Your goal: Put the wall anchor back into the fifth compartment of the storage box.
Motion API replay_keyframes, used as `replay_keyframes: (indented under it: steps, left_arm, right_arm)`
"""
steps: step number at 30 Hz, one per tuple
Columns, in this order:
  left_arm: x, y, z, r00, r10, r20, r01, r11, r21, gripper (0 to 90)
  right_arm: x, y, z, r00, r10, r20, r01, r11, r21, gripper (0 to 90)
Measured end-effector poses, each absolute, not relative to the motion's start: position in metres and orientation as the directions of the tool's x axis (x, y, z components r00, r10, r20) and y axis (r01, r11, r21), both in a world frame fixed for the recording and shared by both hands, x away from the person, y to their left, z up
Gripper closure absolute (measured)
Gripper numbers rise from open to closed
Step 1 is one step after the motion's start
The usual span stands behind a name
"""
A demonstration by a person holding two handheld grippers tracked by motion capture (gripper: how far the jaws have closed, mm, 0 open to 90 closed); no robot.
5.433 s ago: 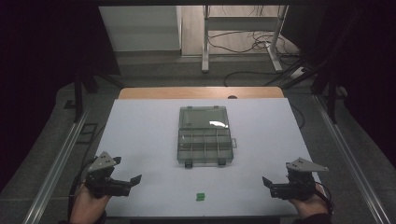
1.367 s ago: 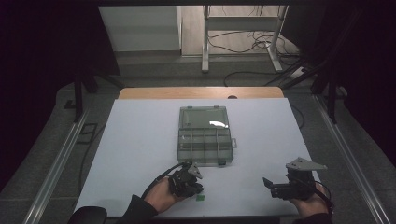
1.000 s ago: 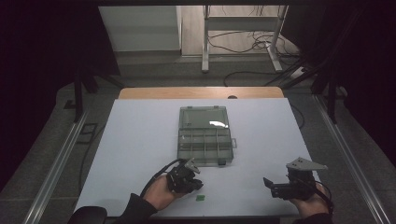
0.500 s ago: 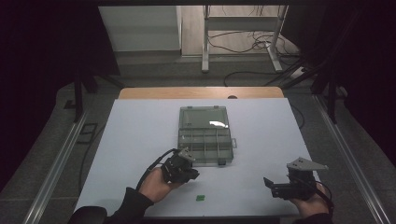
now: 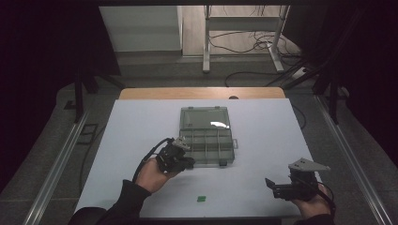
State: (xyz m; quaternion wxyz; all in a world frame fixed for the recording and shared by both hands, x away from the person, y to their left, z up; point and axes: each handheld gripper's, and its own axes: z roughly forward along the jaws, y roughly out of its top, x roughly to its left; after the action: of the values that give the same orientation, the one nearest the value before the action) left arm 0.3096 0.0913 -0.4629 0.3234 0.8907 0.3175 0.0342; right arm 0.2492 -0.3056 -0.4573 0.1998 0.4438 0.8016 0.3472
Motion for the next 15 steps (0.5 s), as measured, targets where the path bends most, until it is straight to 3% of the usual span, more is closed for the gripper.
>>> replay_keyframes:
  steps: [15]
  left_arm:
    - [0.336,0.107,-0.461,0.750,0.651,-0.114,0.571,-0.552,0.607,84.3]
  right_arm:
    - [0.249,-0.306,-0.457,-0.524,0.851,-0.012,0.574,0.364,0.733,0.0]
